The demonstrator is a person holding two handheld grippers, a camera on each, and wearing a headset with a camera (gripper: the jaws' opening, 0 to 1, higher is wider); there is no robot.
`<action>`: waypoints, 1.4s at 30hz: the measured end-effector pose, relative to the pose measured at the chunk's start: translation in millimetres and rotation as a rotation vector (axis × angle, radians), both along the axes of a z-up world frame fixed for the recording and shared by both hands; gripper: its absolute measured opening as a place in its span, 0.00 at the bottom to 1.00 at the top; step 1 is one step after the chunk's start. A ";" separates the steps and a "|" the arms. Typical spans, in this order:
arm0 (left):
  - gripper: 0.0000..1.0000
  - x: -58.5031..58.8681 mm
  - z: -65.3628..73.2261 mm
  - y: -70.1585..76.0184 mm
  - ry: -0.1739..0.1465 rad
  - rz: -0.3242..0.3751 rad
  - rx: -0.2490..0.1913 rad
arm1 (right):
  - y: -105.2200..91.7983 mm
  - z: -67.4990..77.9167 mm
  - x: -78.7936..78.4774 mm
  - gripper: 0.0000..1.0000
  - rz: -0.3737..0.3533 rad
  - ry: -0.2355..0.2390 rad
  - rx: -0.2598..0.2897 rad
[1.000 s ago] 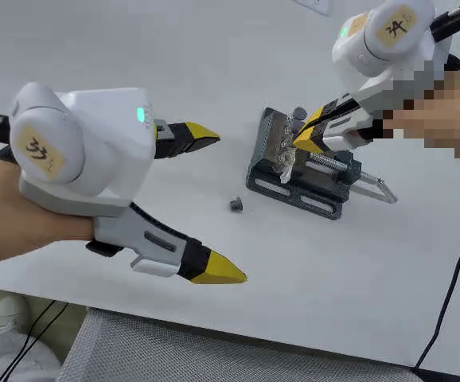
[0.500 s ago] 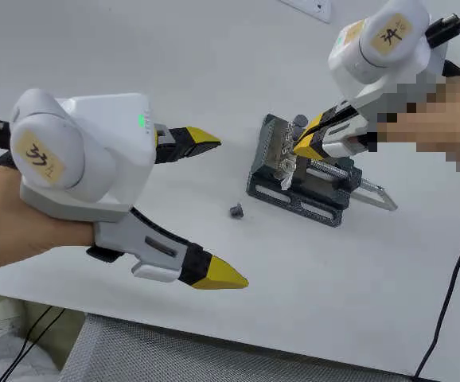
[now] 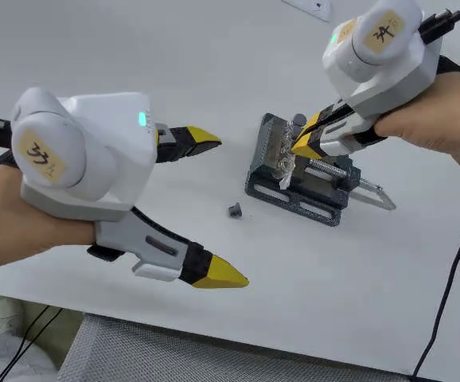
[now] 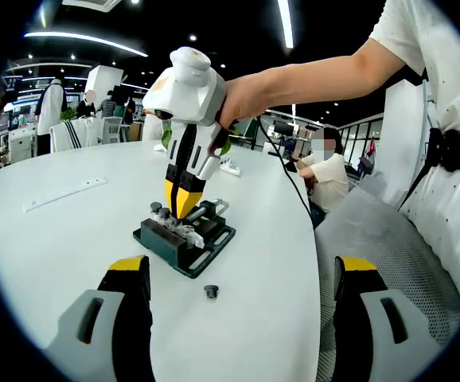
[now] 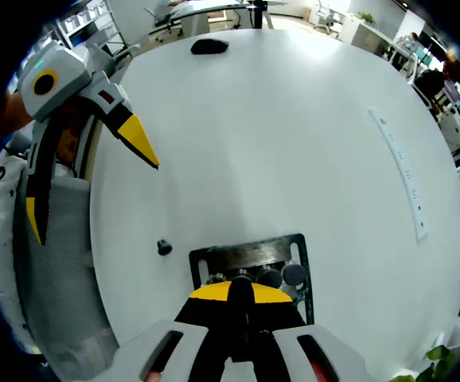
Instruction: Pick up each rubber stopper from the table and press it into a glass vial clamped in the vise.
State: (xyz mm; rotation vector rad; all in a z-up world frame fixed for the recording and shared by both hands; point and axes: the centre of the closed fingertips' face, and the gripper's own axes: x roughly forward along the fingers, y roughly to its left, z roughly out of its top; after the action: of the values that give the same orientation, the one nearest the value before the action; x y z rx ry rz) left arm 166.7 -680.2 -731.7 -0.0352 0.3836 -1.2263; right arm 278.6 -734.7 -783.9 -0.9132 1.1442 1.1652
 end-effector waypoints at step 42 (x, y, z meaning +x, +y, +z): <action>0.95 1.5 5.1 -0.5 -0.004 0.002 0.006 | 5.3 1.4 -7.0 0.03 -0.001 0.031 -0.007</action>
State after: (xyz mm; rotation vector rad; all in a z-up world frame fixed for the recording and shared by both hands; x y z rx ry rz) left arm 168.3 -680.7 -726.6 -0.0282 0.3833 -1.2233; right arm 271.6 -729.4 -782.5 -0.9022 1.1745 1.1790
